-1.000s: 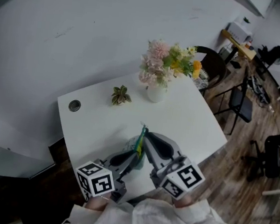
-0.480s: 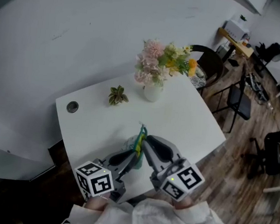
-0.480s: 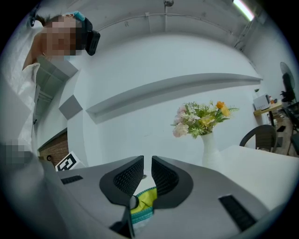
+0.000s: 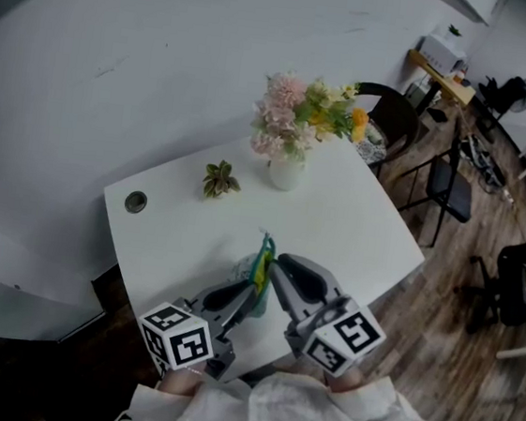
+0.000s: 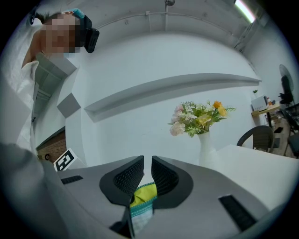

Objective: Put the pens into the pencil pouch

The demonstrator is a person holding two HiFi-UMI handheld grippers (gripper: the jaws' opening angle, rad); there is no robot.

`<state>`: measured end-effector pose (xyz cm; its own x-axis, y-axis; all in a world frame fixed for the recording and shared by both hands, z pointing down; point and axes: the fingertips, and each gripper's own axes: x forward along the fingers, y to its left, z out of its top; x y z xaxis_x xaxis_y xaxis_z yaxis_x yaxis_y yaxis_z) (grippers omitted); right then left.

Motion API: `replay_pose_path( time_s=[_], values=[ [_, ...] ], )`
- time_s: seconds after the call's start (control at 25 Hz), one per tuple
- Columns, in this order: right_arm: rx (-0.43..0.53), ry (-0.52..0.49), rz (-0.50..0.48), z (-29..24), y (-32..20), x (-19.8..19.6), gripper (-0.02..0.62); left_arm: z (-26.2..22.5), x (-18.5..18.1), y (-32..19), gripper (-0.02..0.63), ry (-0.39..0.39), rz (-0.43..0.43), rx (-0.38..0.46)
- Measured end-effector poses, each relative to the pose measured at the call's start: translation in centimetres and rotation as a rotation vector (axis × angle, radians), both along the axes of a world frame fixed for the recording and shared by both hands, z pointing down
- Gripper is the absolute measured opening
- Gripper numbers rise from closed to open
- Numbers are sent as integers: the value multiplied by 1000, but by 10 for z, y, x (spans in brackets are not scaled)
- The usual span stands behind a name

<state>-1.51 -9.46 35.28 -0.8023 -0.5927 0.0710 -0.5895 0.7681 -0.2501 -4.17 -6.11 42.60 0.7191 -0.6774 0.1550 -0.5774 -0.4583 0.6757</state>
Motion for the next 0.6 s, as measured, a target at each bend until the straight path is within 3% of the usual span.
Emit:
replay_pose_path(
  time_s=[0.6],
  values=[
    [-49, 37, 8, 15, 2, 6, 40, -9, -19, 0, 32, -80, -19, 36]
  ],
)
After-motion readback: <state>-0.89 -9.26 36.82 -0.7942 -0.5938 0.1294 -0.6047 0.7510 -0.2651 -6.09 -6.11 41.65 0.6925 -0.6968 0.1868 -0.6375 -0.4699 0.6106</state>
